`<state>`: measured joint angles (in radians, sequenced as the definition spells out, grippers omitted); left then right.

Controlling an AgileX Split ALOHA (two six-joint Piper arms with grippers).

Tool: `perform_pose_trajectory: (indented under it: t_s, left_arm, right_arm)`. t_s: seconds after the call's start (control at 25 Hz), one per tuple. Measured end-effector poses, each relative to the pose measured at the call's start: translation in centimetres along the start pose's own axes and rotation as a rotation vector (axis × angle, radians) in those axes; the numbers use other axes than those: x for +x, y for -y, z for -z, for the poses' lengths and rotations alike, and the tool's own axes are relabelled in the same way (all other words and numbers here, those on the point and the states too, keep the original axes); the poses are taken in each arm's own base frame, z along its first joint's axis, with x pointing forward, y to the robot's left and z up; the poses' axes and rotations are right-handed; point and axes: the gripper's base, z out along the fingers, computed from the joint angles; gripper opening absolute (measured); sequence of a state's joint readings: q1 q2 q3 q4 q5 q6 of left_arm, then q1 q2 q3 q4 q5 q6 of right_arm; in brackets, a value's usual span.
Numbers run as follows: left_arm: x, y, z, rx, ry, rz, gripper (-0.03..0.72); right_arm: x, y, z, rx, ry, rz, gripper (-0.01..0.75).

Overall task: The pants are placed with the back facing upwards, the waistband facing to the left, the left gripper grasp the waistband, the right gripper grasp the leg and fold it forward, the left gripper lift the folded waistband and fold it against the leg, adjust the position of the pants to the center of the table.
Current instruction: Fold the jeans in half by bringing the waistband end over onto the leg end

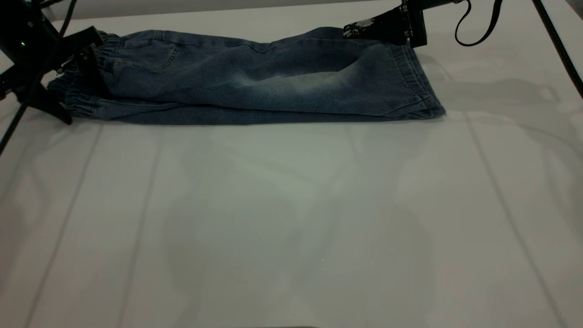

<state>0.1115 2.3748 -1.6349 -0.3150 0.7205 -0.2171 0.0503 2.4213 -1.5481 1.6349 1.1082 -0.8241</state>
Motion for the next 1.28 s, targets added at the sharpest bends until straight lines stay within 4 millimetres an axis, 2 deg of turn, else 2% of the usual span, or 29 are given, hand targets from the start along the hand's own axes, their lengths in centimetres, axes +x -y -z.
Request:
perform_pose_trajectory:
  t_s: [0.08,0.16,0.24,0.44,0.8,1.04,1.2,1.28]
  left_arm:
    - [0.0,0.2,-0.1,0.004,0.009,-0.004,0.334]
    - [0.1,0.8,-0.1,0.009,0.021,-0.016,0.177]
    - [0.2,1.6,0.2,0.014,0.049,-0.055,0.102]
    - [1.0,4.5,1.5,0.013,0.114,-0.223,0.092]
    - [4.5,11.4,7.0,0.041,0.213,-0.474,0.09]
    - [6.2,13.8,10.9,0.069,0.267,-0.558,0.09]
    - [7.0,14.7,13.4,0.093,0.304,-0.586,0.09]
    - [7.5,15.2,14.3,0.098,0.314,-0.606,0.09]
  right_arm:
    - [0.0,0.0,0.0,0.0,0.0,0.0,0.564]
    - [0.0,0.0,0.0,0.001,0.0,0.0,0.564]
    - [0.1,0.0,-0.4,0.012,0.002,-0.001,0.564]
    - [0.8,0.1,-3.0,0.126,0.052,0.022,0.555]
    - [2.3,-2.0,-8.1,0.278,0.083,0.181,0.549]
    - [2.6,-1.0,-10.5,0.275,0.059,0.168,0.549]
    - [3.4,0.2,-12.9,0.259,0.005,0.139,0.549]
    - [4.1,0.1,-14.2,0.245,-0.024,0.146,0.549]
